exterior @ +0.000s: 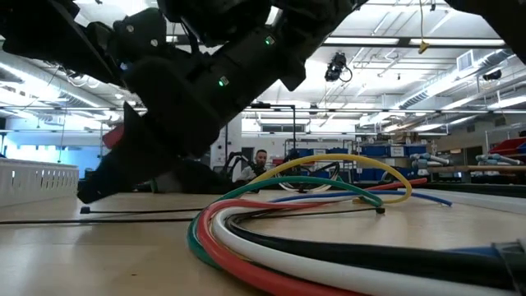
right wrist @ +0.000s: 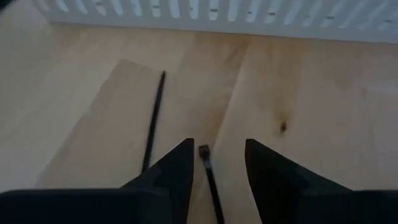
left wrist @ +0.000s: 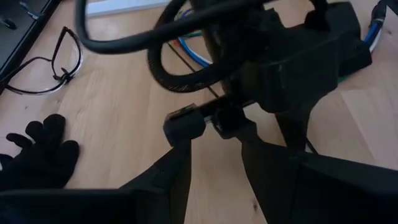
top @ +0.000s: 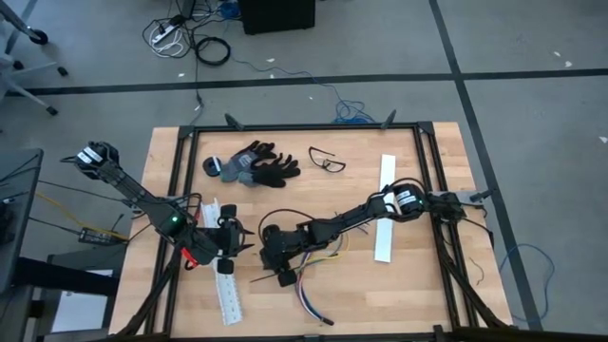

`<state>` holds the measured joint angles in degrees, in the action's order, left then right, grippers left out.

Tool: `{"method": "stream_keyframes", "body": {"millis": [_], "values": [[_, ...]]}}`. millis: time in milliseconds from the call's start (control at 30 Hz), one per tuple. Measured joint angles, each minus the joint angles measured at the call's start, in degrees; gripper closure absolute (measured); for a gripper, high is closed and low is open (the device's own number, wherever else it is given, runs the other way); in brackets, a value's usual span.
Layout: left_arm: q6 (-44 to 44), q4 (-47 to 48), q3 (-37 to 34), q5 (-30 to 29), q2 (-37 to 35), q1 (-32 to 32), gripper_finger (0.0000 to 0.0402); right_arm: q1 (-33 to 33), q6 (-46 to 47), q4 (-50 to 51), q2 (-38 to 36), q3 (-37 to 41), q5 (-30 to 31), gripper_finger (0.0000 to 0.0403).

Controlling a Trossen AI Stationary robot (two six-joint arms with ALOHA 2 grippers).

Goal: Ziptie cables
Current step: Insert the top black zip tie pointed tail end through the slot to form a loop

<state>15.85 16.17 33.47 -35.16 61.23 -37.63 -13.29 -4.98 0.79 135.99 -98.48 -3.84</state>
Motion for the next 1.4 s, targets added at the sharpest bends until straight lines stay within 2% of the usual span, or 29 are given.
{"method": "stream_keyframes", "body": {"millis": [500, 600, 733, 800, 933, 1267, 1400], "values": [[-1.55, 0.38, 0.00, -2.97, -0.02, 0.17, 0.0265, -0.05, 3.84, -4.87, 3.89, 0.05, -2.94, 0.0272], [-1.26, 1.51, 0.00, -3.54, -0.02, 0.17, 0.0265, -0.20, 4.39, -4.58, 4.13, 0.02, -2.98, 0.0301], [-0.61, 2.88, 0.00, -4.02, -0.02, 0.17, 0.0265, -0.55, 3.49, -2.87, 3.80, -0.06, -2.39, 0.0382], [-0.48, 2.94, 0.00, -4.01, -0.01, 0.17, 0.0265, -0.57, 2.86, -2.46, 3.71, -0.04, -1.84, 0.0391], [-0.41, 3.05, 0.00, -3.99, 0.00, 0.17, 0.0265, -0.58, 1.22, 0.79, 1.31, 0.30, -0.94, 0.0401], [0.90, 3.01, 0.00, -4.02, 0.00, 0.17, 0.0265, -1.88, -6.83, 8.75, -10.95, 0.32, 11.91, 0.0402], [0.92, 2.97, 0.00, -4.02, 0.04, 0.09, 0.0265, -1.82, -4.13, 12.16, -13.33, 0.27, 10.00, 0.0402]]}}
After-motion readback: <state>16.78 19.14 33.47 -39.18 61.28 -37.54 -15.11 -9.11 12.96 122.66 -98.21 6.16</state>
